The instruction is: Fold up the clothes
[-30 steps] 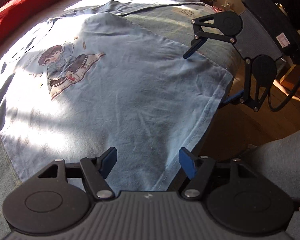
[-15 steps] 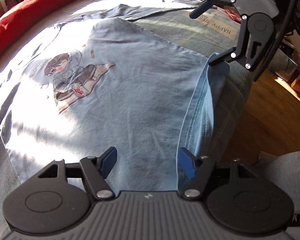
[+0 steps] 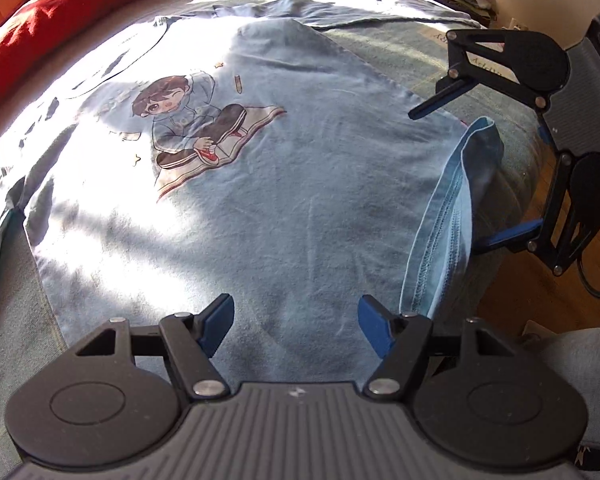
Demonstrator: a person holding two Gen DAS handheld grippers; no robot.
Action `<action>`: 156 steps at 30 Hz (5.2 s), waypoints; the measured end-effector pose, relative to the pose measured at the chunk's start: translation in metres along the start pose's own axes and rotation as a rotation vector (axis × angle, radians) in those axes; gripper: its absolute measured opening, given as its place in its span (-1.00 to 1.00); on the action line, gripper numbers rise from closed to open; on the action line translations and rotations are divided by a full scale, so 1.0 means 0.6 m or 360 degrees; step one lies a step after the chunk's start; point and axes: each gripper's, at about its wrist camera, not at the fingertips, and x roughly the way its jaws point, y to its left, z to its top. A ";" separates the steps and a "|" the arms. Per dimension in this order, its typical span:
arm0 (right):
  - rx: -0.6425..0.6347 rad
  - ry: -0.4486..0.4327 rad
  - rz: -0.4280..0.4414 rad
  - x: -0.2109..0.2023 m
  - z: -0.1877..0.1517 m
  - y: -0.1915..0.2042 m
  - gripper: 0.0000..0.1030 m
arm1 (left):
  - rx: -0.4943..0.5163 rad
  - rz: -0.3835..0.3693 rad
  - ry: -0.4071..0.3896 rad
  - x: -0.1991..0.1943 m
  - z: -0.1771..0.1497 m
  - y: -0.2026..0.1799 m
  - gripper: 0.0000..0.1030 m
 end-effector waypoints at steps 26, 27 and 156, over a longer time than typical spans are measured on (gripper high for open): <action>0.1056 0.0141 0.0162 -0.029 -0.044 -0.173 1.00 | -0.0013 -0.0124 0.0007 0.004 0.045 0.011 0.32; 0.1213 0.0091 0.0215 -0.029 -0.049 -0.190 1.00 | -0.0033 -0.0110 0.0009 0.007 0.050 0.016 0.32; 0.2444 -0.0379 0.0185 0.110 -0.107 -0.478 1.00 | -0.0333 0.0125 -0.0384 0.125 0.246 0.293 0.39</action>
